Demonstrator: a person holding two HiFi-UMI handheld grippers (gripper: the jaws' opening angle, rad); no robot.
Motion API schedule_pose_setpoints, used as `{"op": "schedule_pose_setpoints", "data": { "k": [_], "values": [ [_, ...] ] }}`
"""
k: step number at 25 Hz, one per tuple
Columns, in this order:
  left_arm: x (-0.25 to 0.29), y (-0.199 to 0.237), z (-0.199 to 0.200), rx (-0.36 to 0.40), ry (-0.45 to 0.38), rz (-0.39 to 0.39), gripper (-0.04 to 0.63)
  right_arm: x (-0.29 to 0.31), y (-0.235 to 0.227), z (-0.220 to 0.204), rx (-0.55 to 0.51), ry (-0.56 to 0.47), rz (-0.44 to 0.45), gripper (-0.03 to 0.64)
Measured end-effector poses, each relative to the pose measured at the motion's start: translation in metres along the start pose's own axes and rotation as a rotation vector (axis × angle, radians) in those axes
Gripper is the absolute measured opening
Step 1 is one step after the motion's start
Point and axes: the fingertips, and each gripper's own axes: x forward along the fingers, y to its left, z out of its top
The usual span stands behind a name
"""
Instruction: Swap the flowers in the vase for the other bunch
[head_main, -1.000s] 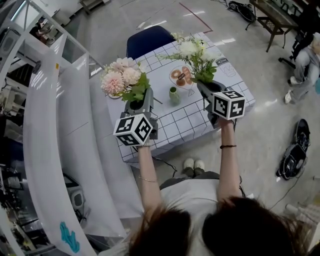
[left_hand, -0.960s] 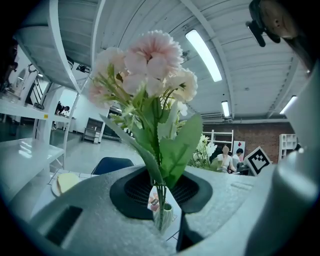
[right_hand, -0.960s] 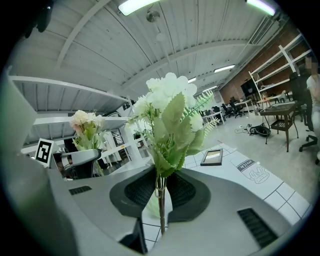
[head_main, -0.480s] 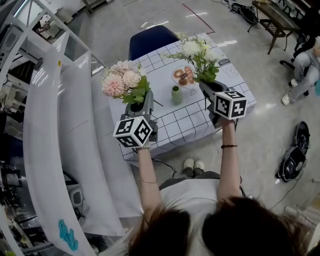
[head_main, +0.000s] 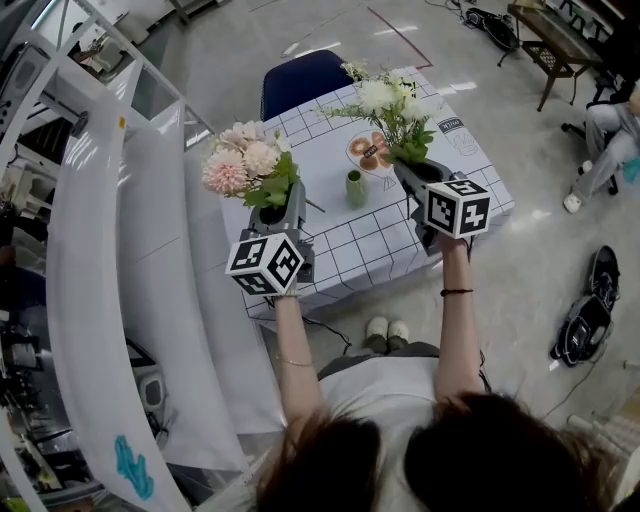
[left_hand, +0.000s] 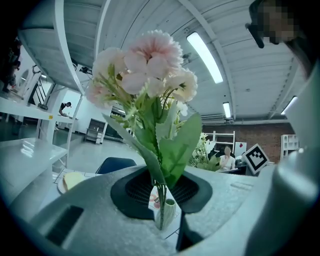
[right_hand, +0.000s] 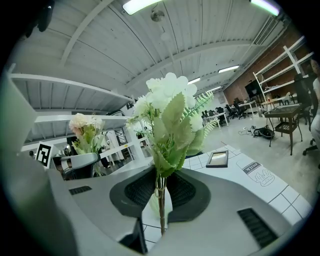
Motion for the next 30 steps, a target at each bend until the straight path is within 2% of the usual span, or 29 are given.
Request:
{"op": "schedule_pose_setpoints", "data": {
  "k": [11, 30],
  "values": [
    [-0.007, 0.001, -0.009, -0.012, 0.014, -0.007, 0.074, -0.002, 0.009, 0.011, -0.027, -0.030, 0.003, 0.064],
    [-0.015, 0.030, -0.029, -0.049, 0.055, 0.043, 0.074, 0.019, 0.023, 0.044, -0.062, -0.137, 0.009, 0.064]
  ]
}}
